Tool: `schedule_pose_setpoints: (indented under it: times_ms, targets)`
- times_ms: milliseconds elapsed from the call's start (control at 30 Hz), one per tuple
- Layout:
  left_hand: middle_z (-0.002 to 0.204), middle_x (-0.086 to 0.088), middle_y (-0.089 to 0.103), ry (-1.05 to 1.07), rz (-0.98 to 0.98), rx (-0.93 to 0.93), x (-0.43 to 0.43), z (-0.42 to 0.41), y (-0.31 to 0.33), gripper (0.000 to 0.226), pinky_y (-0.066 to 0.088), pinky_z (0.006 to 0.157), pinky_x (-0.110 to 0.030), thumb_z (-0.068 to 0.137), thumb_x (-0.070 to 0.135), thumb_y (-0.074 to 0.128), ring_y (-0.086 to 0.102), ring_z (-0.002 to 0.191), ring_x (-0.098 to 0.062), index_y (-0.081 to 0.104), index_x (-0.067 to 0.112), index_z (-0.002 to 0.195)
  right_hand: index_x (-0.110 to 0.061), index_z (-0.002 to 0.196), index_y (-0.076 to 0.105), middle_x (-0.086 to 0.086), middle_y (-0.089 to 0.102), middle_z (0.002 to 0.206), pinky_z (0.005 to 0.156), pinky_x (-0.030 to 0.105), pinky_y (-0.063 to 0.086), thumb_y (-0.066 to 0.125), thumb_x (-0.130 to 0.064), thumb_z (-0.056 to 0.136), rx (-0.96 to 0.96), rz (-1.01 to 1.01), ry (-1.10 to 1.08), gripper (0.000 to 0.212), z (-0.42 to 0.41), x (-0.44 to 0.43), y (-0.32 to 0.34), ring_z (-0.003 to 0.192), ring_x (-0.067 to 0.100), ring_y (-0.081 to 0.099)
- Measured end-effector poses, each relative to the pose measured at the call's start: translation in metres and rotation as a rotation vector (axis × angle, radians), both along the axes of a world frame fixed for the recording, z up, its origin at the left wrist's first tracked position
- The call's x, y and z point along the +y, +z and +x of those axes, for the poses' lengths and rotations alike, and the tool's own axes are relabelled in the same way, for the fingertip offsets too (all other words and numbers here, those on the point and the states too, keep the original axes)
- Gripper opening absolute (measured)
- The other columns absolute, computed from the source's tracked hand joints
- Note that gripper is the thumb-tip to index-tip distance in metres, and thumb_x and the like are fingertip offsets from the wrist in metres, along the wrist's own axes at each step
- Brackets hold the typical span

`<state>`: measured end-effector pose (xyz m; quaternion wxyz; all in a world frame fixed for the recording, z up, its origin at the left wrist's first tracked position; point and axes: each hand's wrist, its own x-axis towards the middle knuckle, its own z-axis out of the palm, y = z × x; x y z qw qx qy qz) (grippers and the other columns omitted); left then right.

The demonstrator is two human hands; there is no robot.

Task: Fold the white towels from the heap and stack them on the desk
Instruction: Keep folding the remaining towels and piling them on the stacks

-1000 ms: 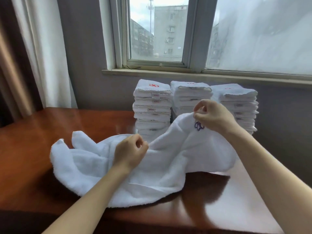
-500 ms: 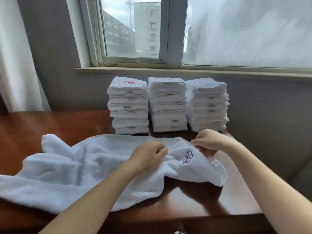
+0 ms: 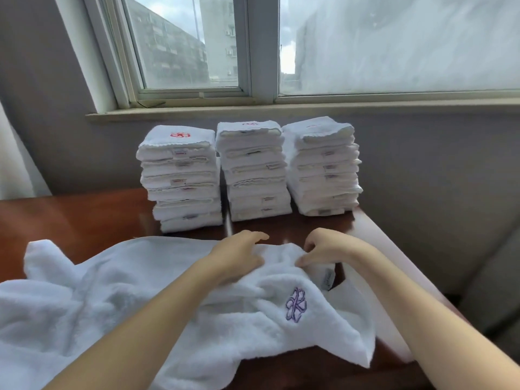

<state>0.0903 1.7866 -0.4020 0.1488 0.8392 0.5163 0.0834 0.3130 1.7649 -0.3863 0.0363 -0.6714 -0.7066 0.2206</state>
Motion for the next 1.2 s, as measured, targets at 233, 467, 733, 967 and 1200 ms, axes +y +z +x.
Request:
schedule_pose_setpoints:
  times_ms: [233,467,733,967,1200]
  targets:
    - [0.089,0.012,0.064,-0.001,-0.077,0.139,0.02,0.011,0.016,0.005,0.049,0.066,-0.026,0.09,0.032,0.059,0.058,0.071,-0.004,0.055,0.034,0.091,-0.019,0.066,0.053,-0.004,0.056,0.067,0.045,0.023,0.039,0.075,-0.022,0.065,0.045,0.088,-0.039,0.022,0.037,-0.008,0.018,0.06,0.017,0.054]
    - [0.085,0.011,0.065,0.189,0.286,-0.579,0.027,0.035,0.028,0.01,0.051,0.075,-0.038,0.095,0.021,0.054,0.067,0.077,-0.016,0.048,0.028,0.096,-0.015,0.08,0.051,0.007,0.061,0.077,0.045,0.03,0.047,0.059,-0.007,0.086,0.775,0.613,-0.386,0.013,0.052,0.015,0.047,0.055,0.023,0.067]
    - [0.121,0.006,0.052,-0.009,0.25,-0.55,0.027,0.043,0.019,0.023,0.048,0.09,-0.036,0.092,0.015,0.059,0.059,0.097,-0.015,0.056,0.023,0.113,-0.021,0.089,0.06,-0.002,0.067,0.096,0.077,0.036,0.051,0.055,-0.004,0.082,0.394,0.787,-0.294,0.02,0.053,0.014,0.035,0.09,0.022,0.061]
    - [0.108,0.018,0.058,-0.118,0.153,-0.34,-0.009,0.042,0.004,0.013,0.051,0.084,-0.034,0.092,0.026,0.061,0.059,0.081,0.002,0.064,0.034,0.101,-0.023,0.131,0.056,-0.002,0.05,0.137,0.086,0.025,0.04,0.058,-0.016,0.084,0.201,0.354,-0.267,0.048,0.069,-0.01,0.006,0.12,0.014,0.048]
    - [0.084,0.019,0.059,-0.244,-0.02,-0.086,-0.076,0.049,0.002,0.04,0.048,0.073,-0.025,0.067,0.069,0.067,0.055,0.078,0.003,0.059,0.035,0.086,-0.021,0.132,0.056,0.002,0.052,0.138,0.097,0.027,0.039,0.06,-0.021,0.089,0.203,0.381,-0.288,0.043,0.058,-0.051,-0.008,0.124,0.017,0.049]
